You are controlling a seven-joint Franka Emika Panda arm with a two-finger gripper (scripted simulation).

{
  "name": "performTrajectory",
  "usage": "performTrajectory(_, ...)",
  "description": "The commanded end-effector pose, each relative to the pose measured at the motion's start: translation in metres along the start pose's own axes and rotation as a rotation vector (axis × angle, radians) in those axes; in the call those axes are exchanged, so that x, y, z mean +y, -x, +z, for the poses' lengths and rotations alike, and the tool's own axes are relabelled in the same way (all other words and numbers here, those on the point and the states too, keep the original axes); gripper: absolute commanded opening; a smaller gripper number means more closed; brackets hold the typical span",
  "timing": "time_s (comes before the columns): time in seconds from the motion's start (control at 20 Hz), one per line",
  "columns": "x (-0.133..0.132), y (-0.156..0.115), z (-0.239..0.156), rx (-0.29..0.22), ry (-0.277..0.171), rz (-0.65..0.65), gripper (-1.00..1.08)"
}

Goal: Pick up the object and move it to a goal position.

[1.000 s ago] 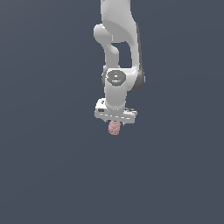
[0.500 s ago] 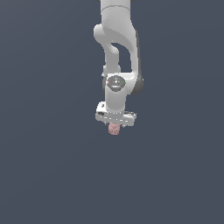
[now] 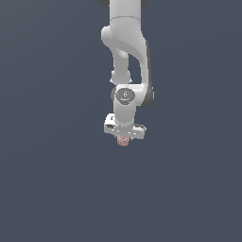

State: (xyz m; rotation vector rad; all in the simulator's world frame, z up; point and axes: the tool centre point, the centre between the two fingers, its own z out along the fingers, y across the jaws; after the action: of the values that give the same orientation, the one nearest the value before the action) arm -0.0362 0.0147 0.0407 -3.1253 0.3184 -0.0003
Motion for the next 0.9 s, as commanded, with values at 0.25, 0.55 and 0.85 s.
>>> performTrajectory(0.25, 0.0, 0.0, 0.001, 0.0, 0.0, 0.0, -1.0)
performTrajectory(0.55, 0.002, 0.0, -0.002, 0.0, 0.0, 0.0, -1.0)
performTrajectory(0.85, 0.024, -0.002, -0.021, 0.0, 0.0, 0.0, -1.0)
